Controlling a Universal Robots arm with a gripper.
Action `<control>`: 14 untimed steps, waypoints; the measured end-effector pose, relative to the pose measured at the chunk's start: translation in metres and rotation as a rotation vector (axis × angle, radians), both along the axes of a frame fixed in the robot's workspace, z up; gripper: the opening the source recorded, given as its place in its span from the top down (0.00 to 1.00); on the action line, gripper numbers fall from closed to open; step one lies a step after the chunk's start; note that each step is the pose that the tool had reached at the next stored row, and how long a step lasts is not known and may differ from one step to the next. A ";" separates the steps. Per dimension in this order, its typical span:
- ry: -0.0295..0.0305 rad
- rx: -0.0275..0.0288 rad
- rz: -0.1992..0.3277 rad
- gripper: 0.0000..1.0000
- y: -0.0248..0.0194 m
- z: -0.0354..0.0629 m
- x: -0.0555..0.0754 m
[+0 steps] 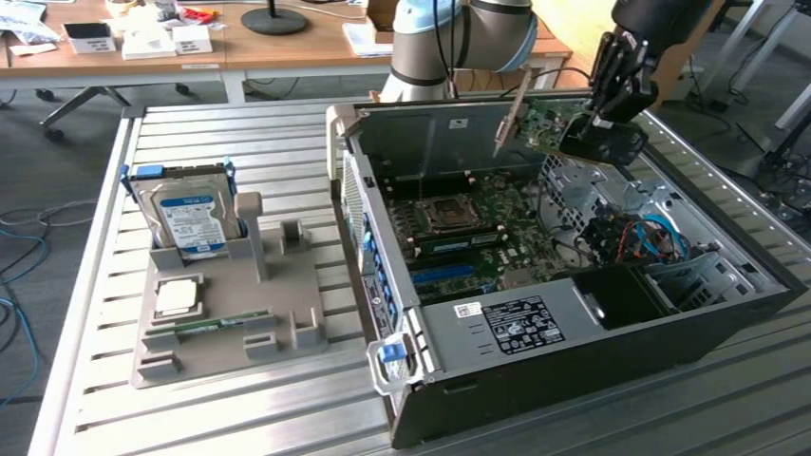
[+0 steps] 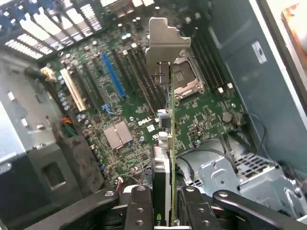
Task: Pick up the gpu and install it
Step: 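Insert the gpu into the slot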
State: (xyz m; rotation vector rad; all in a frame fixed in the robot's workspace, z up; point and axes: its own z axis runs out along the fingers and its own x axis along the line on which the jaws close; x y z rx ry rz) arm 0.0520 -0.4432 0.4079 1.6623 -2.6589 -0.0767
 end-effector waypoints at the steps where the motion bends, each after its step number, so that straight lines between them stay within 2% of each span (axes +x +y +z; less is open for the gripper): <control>1: 0.0000 0.0000 0.045 0.73 0.0000 -0.0001 0.000; 9: 0.0000 -0.0001 0.184 0.73 0.0000 -0.0004 0.000; 14: -0.0013 0.0000 0.194 0.73 0.0001 -0.0009 0.000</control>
